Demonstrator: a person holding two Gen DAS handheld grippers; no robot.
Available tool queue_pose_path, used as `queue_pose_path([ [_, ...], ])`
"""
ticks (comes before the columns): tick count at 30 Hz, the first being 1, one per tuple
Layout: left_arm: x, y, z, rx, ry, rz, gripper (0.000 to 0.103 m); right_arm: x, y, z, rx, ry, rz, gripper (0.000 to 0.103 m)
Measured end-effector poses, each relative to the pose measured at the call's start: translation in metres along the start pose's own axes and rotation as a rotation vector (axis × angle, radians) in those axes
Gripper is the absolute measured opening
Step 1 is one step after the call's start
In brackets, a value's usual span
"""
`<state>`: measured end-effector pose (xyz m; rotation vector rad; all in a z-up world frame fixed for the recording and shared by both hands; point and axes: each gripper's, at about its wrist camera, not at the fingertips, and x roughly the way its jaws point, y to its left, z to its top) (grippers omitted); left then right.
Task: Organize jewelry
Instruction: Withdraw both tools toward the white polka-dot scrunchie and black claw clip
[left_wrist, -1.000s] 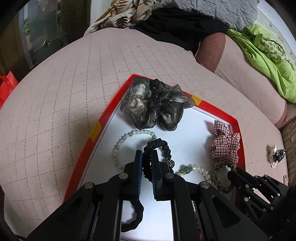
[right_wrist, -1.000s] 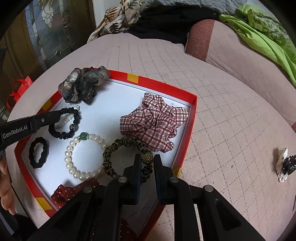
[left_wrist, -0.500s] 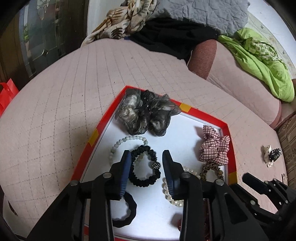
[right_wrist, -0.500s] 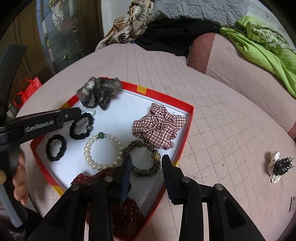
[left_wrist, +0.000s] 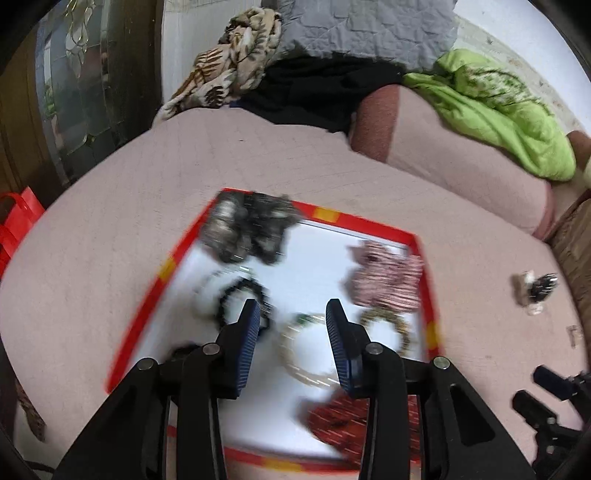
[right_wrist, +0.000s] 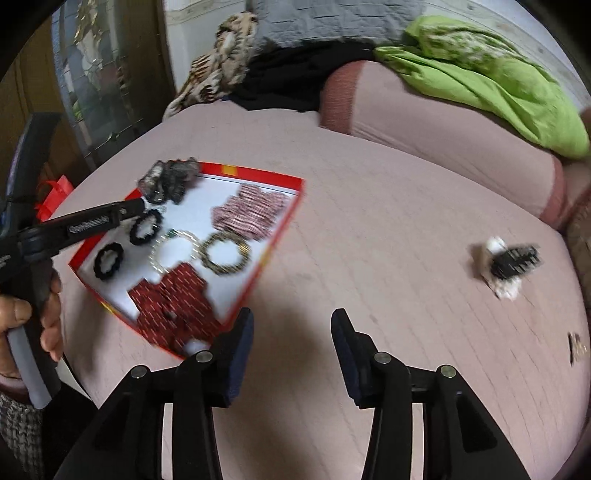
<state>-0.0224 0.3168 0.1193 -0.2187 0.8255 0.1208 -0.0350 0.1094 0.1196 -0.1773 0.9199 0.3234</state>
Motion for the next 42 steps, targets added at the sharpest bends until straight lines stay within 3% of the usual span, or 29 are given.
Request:
queue_pose_path([
  [8,-0.036,-0.067,-0.041,0.076,0.026,-0.061,0.043,-0.034,-0.067,-0.039,0.116,0.006,-0.088,0.048],
  [13,-0.050,-0.092,-0.064,0.063,0.084,-0.092,0.045,-0.048,-0.098,-0.059,0.200,0.021,-0.115,0.048],
  [18,-0.064,-0.123,-0.079,0.114,0.110,-0.080,0.045,-0.058,-0.117,-0.070,0.266,0.017,-0.141,0.048],
  [27,-0.092,-0.164,-0.095,0.232,0.048,-0.012,0.052,-0.073,-0.144,-0.081,0.300,-0.019,-0.213,0.054],
  [42,-0.101,-0.212,-0.118,0.342,0.069,-0.044,0.053,-0.078,-0.181,-0.103,0.391,-0.005,-0.209,0.054],
])
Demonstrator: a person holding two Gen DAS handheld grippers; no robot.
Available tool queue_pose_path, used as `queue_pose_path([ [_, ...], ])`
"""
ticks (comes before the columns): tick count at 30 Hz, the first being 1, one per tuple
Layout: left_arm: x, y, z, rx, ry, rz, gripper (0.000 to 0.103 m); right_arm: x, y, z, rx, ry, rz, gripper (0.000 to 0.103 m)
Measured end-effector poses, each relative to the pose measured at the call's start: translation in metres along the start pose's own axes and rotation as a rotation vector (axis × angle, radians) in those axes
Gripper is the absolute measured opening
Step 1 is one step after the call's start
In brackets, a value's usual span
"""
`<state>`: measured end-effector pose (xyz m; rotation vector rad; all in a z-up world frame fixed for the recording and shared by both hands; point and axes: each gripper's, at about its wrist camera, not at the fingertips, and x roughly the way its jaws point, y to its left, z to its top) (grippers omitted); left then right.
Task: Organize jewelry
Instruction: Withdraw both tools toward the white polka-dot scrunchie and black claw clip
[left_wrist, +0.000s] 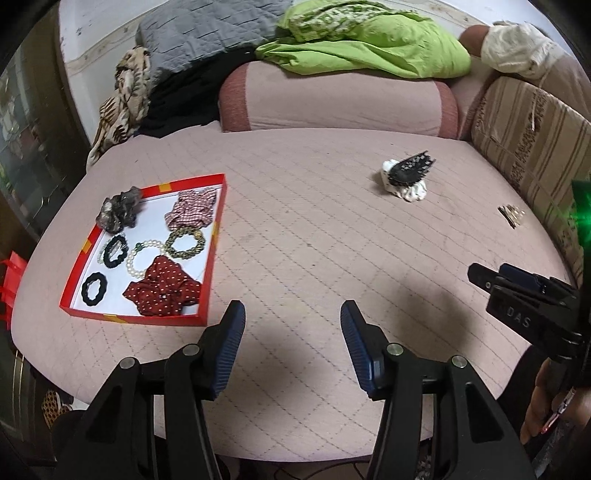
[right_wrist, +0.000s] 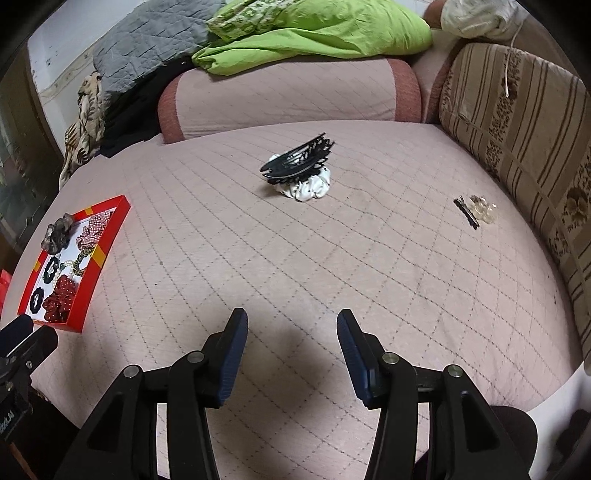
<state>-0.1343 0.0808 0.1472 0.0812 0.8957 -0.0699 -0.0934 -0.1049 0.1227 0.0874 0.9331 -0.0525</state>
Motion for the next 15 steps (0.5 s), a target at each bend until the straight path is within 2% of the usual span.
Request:
queue_pose_path([
  [15,0.0089,-0.0122,0.0020,0.022,0.040,-0.013,0.053,0.0060,-0.0082,-0.0011,0.014,0.022,0.002,0.055],
])
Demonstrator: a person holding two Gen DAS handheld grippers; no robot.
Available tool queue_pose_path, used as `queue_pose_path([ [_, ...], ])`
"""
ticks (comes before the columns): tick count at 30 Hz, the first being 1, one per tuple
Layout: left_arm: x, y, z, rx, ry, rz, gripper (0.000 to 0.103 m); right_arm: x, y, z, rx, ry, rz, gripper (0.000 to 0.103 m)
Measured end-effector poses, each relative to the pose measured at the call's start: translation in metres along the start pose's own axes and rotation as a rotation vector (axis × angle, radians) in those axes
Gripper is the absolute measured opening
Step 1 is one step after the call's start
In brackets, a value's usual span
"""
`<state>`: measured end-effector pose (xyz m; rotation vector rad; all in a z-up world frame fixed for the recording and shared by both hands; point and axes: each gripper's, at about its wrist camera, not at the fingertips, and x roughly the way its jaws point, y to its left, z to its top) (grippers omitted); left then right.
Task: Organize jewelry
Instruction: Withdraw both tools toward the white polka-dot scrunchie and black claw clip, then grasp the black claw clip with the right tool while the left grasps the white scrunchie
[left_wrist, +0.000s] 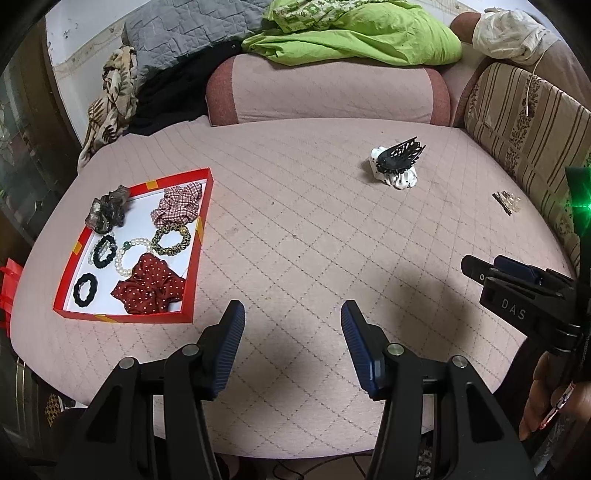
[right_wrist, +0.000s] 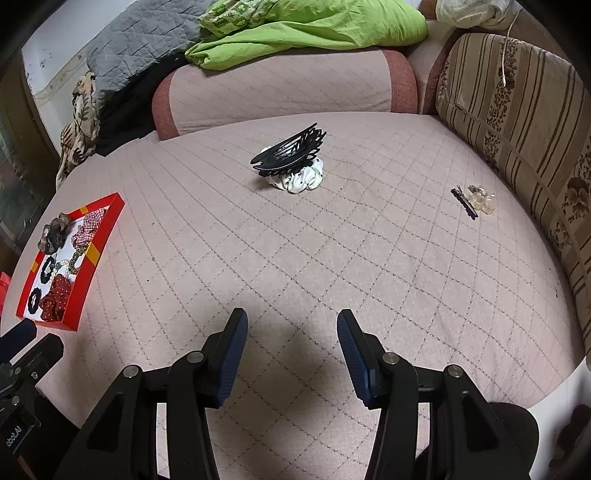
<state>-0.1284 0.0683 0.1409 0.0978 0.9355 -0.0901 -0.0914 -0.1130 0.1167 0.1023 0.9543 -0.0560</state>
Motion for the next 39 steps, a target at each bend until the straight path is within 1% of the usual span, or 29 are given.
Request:
queue_pose_path([
  [8,0.013,-0.005,0.007,0.012,0.032,-0.012,0.053,0.010,-0.004,0.007,0.011,0.021,-0.006,0.056],
  [16,0.036,0.000,0.015,-0.001,0.074,-0.017,0.054,0.030,-0.007,0.012,0.021,0.054,-0.017,0.056],
  [20,0.051,0.005,0.019,-0.010,0.094,-0.022,0.054,0.042,-0.015,0.025,0.034,0.062,-0.016,0.056],
  [22,0.058,0.008,0.021,-0.017,0.101,-0.024,0.054,0.047,-0.020,0.038,0.037,0.053,-0.018,0.056],
  [25,0.068,0.014,0.022,-0.031,0.107,-0.034,0.054,0.057,-0.036,0.069,0.067,0.010,0.006,0.056],
  [27,0.075,0.017,0.022,-0.037,0.108,-0.038,0.054,0.069,-0.052,0.097,0.109,-0.027,0.039,0.056],
  [29,0.079,0.019,0.022,-0.040,0.110,-0.041,0.054,0.083,-0.062,0.119,0.138,-0.058,0.074,0.056],
  [31,0.086,0.020,0.022,-0.044,0.119,-0.042,0.054,0.100,-0.069,0.138,0.155,-0.075,0.090,0.056],
  [32,0.089,0.020,0.022,-0.044,0.125,-0.042,0.054,0.111,-0.072,0.148,0.168,-0.072,0.108,0.056],
  [36,0.096,0.023,0.021,-0.049,0.134,-0.038,0.054,0.142,-0.074,0.167,0.222,-0.041,0.198,0.056],
  [37,0.098,0.024,0.021,-0.054,0.136,-0.038,0.054,0.148,-0.071,0.171,0.221,-0.034,0.216,0.056],
  [39,0.100,0.026,0.022,-0.066,0.139,-0.039,0.054,0.155,-0.061,0.176,0.204,-0.020,0.263,0.053],
])
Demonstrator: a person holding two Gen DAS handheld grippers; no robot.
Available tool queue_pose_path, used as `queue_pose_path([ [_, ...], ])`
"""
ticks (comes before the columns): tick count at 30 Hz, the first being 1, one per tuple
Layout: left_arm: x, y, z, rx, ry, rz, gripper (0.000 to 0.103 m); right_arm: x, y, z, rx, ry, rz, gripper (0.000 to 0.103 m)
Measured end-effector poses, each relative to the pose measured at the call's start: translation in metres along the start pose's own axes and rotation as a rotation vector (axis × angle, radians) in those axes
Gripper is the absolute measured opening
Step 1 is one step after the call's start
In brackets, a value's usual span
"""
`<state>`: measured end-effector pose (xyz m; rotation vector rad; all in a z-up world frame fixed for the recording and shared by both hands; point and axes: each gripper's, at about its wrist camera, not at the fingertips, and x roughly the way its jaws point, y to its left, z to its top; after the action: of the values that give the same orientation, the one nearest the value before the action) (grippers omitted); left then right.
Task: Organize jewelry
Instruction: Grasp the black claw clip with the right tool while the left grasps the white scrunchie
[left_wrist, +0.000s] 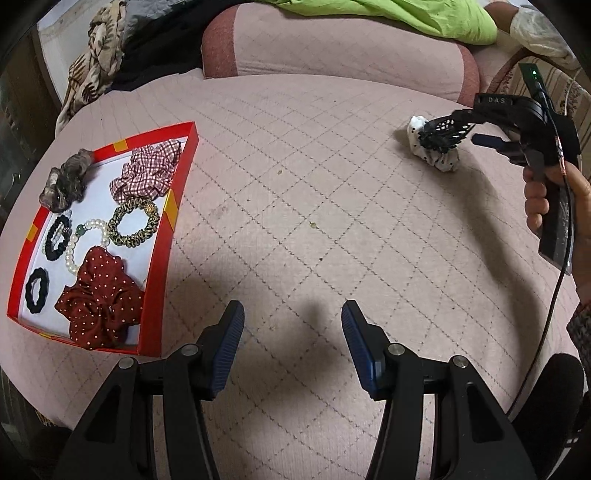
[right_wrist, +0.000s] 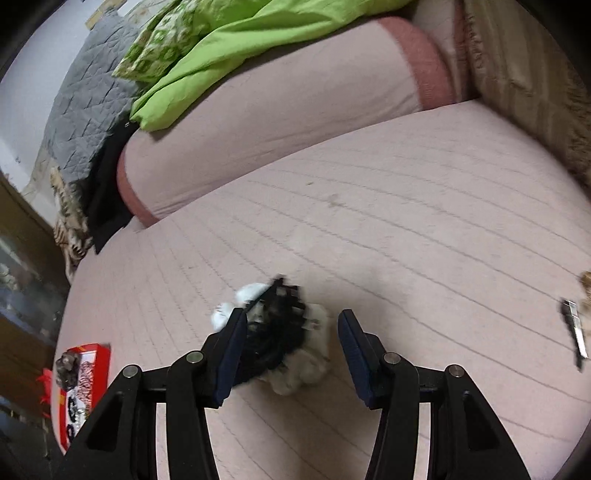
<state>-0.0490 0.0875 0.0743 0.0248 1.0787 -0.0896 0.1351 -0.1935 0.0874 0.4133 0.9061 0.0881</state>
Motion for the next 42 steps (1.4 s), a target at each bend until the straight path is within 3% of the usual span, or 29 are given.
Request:
queue_pose_path([
  [4,0.003,0.002,0.000,-0.012,-0.001,0.001,0.054,-0.002,0.031,0.001,-0.058,0.020,0.132,0.053],
  [7,0.005,0.000,-0.001,-0.006,0.006,0.001,0.054,-0.007,0.069,-0.006,-0.104,0.088,0.322,0.054],
  [10,0.004,-0.001,-0.002,-0.002,0.007,-0.006,0.054,-0.012,0.104,-0.022,-0.152,0.230,0.575,0.054],
  [12,0.002,-0.001,-0.001,-0.003,-0.001,-0.011,0.054,-0.025,0.116,-0.032,-0.201,0.244,0.633,0.054],
  [15,0.000,0.003,0.001,-0.010,-0.010,-0.018,0.054,-0.041,0.101,-0.034,-0.201,0.180,0.553,0.054],
  [20,-0.006,0.003,0.015,0.003,-0.045,-0.042,0.054,-0.055,0.027,-0.027,-0.121,0.075,0.257,0.054],
  [22,-0.005,-0.003,0.023,0.014,-0.052,-0.061,0.054,-0.056,0.004,-0.025,-0.102,0.061,0.167,0.054],
  [26,0.002,-0.013,0.037,0.002,-0.050,-0.107,0.054,-0.047,-0.018,-0.028,-0.075,0.063,0.068,0.054],
  [33,0.009,-0.019,0.062,-0.038,-0.051,-0.171,0.054,-0.041,-0.023,-0.041,-0.052,0.074,0.126,0.054],
  [42,0.036,-0.046,0.143,-0.044,-0.094,-0.243,0.054,-0.043,-0.011,-0.058,-0.188,0.097,0.122,0.059],
])
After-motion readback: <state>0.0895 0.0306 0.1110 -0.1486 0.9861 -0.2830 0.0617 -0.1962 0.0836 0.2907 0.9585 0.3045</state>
